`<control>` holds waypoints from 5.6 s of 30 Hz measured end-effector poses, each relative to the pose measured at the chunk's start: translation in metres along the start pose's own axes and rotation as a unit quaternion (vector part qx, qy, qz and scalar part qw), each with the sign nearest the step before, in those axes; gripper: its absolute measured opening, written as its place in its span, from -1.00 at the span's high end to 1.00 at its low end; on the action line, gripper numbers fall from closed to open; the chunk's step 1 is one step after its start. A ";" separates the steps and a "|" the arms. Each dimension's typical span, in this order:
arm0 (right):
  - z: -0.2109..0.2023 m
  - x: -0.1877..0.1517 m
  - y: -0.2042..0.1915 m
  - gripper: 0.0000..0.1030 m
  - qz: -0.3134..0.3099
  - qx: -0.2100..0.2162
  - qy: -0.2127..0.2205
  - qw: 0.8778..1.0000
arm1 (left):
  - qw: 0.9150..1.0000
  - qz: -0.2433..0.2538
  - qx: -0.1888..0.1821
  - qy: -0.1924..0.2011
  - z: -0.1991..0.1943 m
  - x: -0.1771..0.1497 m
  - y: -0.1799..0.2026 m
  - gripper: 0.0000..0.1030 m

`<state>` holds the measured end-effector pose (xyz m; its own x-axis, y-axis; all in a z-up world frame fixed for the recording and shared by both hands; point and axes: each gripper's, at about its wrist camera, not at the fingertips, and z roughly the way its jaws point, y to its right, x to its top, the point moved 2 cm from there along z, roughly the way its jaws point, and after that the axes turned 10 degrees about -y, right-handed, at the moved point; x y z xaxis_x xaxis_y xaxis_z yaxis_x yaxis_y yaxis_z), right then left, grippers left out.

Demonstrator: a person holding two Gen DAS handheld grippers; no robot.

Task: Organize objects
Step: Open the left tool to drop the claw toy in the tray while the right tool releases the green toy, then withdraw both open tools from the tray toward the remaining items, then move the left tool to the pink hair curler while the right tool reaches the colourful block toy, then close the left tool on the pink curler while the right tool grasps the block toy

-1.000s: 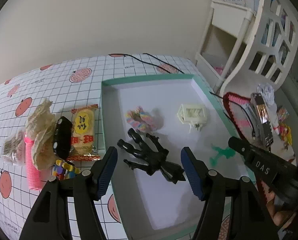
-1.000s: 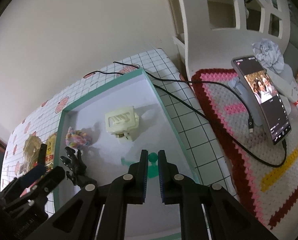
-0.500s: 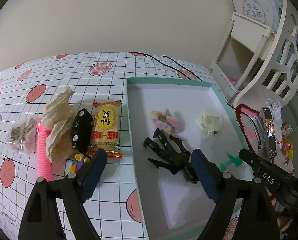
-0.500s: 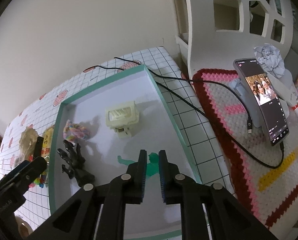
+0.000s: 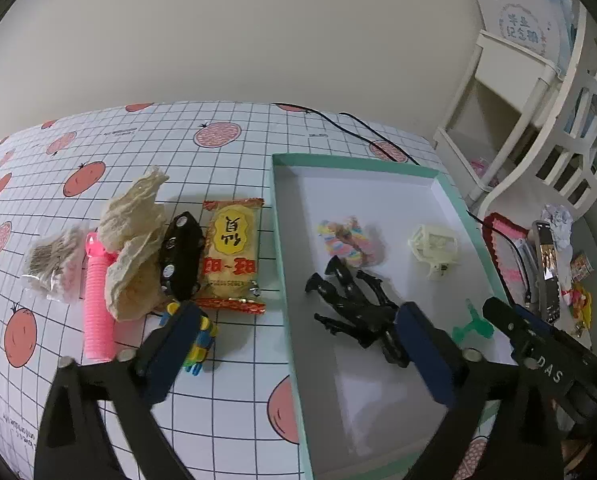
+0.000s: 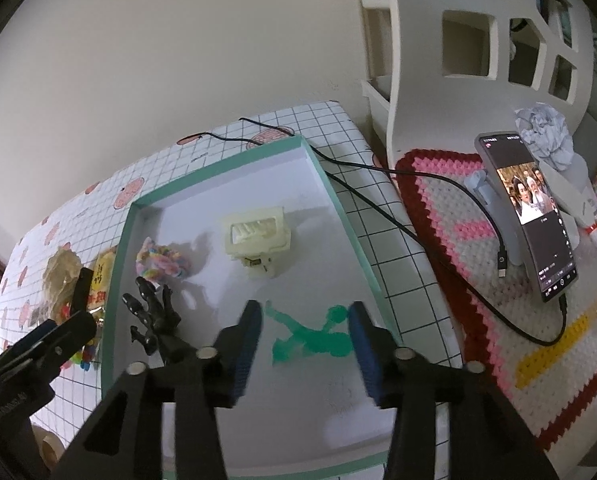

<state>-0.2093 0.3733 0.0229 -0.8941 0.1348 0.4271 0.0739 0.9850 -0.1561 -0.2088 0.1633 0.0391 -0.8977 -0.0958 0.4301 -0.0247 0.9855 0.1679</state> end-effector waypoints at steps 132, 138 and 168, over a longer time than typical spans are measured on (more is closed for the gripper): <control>0.065 -0.041 -0.214 0.20 -0.103 0.090 -0.074 0.988 | 0.994 -0.091 0.038 -0.056 0.005 -0.014 -0.181 -0.39; 0.064 -0.040 -0.214 0.20 -0.106 0.084 -0.069 0.988 | 0.991 -0.118 0.010 -0.061 0.008 -0.016 -0.184 -0.38; 0.062 -0.040 -0.214 0.20 -0.123 0.087 -0.078 0.985 | 0.991 -0.112 0.017 -0.074 0.016 -0.016 -0.172 0.06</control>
<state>-0.2169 0.1508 -0.0161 -0.9335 -0.1379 0.3310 -0.2185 0.9506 -0.2204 -0.1975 -0.0025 -0.0107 -0.9225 -0.2939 0.2501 -0.2435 0.9461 0.2136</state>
